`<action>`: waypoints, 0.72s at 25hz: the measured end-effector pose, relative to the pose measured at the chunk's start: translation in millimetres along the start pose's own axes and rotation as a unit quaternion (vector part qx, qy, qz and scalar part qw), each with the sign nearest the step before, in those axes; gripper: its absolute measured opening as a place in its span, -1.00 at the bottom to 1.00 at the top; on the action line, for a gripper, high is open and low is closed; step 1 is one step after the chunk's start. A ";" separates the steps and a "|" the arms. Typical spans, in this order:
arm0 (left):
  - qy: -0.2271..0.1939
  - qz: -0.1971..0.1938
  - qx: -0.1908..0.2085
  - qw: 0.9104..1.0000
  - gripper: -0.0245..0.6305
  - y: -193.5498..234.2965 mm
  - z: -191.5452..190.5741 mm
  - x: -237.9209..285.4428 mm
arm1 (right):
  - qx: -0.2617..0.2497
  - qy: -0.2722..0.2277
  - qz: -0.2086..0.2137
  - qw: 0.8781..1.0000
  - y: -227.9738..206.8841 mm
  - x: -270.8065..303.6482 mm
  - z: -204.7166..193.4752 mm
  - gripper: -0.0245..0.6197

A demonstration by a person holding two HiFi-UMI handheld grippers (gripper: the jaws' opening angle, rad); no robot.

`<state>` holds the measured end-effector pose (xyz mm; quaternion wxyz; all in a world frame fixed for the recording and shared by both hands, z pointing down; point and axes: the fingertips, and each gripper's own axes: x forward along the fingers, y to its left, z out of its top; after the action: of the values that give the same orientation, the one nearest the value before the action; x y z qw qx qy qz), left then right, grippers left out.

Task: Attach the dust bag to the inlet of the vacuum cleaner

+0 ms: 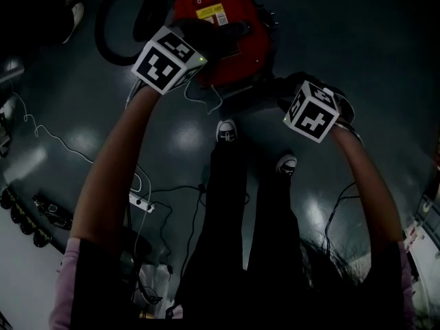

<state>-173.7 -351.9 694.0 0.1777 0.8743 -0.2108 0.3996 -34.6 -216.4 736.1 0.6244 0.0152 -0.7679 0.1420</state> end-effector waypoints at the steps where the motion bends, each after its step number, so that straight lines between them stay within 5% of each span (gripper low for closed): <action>1: -0.003 0.000 0.000 1.000 -0.28 0.3 0.3 -0.7 | -0.004 0.001 -0.004 1.000 -1.6 -4.7 2.6 -0.37; 7: -0.023 -0.016 -0.021 0.999 -0.27 -2.8 4.0 -5.7 | 0.055 -0.022 0.008 0.998 2.8 -23.1 7.5 -0.38; 10: -0.041 0.008 -0.024 0.999 -0.27 1.9 10.1 -11.5 | 0.097 -0.055 0.008 0.994 8.3 -32.8 8.4 -0.38; 15: -0.101 0.024 -0.095 0.990 -0.27 -10.9 29.5 -45.7 | 0.145 -0.107 0.010 0.984 25.5 -55.6 11.9 -0.38; 18: -0.104 0.025 -0.087 0.990 -0.27 -31.6 31.4 -65.5 | 0.179 -0.134 0.000 0.975 35.1 -74.6 17.0 -0.38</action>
<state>-176.7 -325.3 619.4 0.2205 0.8869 -0.2836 0.2904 -41.5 -198.2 654.1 0.5032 0.1452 -0.8066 0.2739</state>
